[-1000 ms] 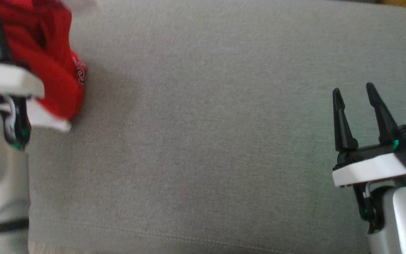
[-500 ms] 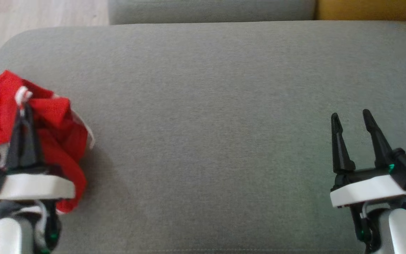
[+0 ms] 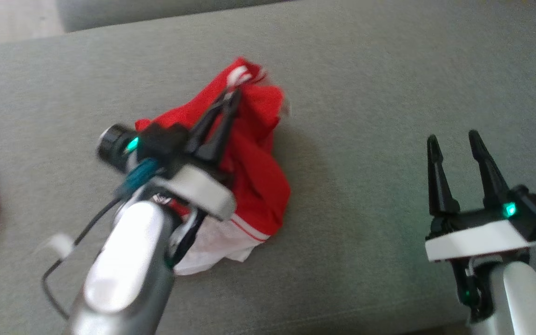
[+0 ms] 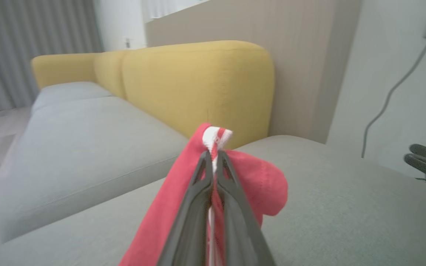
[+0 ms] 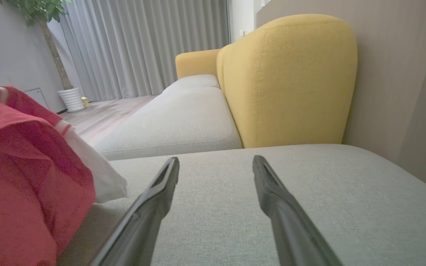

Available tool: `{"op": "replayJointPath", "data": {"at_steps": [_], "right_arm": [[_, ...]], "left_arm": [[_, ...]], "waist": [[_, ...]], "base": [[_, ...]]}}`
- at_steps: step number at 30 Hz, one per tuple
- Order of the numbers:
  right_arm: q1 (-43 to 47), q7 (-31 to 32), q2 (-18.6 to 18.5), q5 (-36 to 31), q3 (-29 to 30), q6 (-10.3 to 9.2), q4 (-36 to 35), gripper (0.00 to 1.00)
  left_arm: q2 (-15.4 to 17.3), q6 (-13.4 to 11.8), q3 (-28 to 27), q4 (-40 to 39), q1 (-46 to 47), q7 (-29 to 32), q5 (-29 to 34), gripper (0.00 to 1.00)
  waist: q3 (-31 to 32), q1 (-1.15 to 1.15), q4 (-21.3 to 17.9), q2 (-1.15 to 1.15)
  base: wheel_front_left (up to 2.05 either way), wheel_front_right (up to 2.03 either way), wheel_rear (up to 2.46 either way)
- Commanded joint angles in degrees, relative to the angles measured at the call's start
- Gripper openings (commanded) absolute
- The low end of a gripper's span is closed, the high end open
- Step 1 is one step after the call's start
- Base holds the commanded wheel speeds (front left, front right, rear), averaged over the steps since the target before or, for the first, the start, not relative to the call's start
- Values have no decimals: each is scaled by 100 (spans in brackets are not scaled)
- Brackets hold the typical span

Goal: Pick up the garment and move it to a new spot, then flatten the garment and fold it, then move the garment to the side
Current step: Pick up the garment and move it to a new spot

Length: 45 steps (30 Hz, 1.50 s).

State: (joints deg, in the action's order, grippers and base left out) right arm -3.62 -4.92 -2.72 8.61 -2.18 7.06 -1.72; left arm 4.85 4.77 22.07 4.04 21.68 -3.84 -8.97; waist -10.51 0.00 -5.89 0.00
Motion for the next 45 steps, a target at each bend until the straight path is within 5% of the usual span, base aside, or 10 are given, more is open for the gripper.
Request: {"op": "replayJointPath", "data": {"at_steps": [1,12,13,14,18,24,35,45], "right_arm": [[-283,-76,-18,47,-167,43,-176,100],[-511,-358,-17,245,-265,43,150,100],[-523,-381,-17,270,-274,43,184,100],[-542,-421,-16,297,-282,43,245,100],[-590,-472,-16,322,-266,43,349,100],[-609,-461,-16,236,-209,43,388,100],[-474,-227,-16,-62,-103,43,257,100],[-322,-13,-16,-211,-118,43,202,100]], "left_arm": [[-10,46,-53,-33,399,-73,51,0],[-181,231,1224,2449,1787,-392,43,0],[-185,237,1321,2652,1855,-424,17,9],[-190,244,1510,3000,1993,-498,18,98],[-195,217,1781,3286,2146,-808,-94,100],[-196,-177,1714,2995,2060,-1088,-370,100],[237,-941,388,1414,1048,-1114,-625,100],[696,-1241,-802,605,-189,-1115,-596,100]], "waist": [[-213,0,-285,0],[-772,0,-953,0],[-800,0,-975,0],[-836,0,-994,0],[-833,0,-934,0],[-653,0,-616,0],[-253,0,61,0],[26,0,508,0]], "base": [[0,0,0],[0,0,0],[0,0,0],[0,0,0],[0,0,0],[0,0,0],[0,0,0],[0,0,0]]}}
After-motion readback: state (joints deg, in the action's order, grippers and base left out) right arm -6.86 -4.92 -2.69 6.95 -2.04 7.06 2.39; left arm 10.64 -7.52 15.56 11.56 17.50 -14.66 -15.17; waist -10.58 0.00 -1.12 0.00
